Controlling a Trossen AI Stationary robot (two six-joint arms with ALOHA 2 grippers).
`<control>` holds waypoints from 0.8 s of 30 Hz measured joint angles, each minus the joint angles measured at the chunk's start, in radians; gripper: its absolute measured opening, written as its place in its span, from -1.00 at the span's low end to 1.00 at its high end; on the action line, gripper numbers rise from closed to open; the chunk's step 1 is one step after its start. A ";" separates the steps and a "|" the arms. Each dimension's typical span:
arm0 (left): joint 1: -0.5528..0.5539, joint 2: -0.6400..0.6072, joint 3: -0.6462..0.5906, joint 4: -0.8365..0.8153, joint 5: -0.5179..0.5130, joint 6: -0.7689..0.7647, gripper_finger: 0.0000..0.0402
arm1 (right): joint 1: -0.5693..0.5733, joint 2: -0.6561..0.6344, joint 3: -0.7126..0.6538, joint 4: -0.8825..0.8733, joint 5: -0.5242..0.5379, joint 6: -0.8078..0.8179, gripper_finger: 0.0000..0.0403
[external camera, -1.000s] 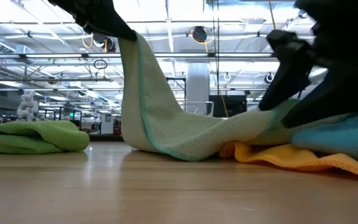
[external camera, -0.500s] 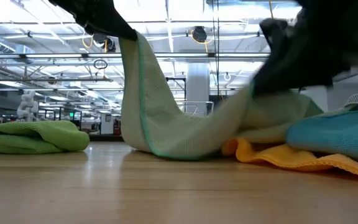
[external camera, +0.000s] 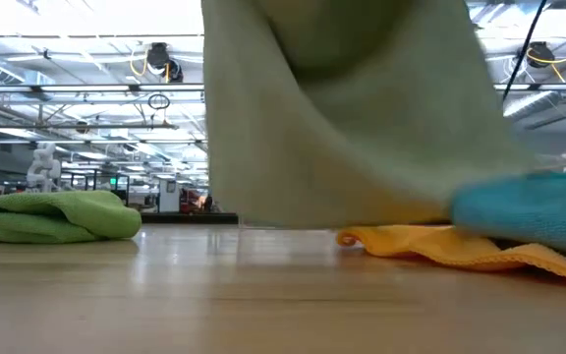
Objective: Fold microfiber towels
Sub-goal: Fold the left light green towel
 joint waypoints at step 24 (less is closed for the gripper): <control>0.061 0.011 -0.055 -0.711 -0.323 -0.554 -0.94 | -0.158 -0.142 -0.359 0.070 -0.037 0.286 -0.98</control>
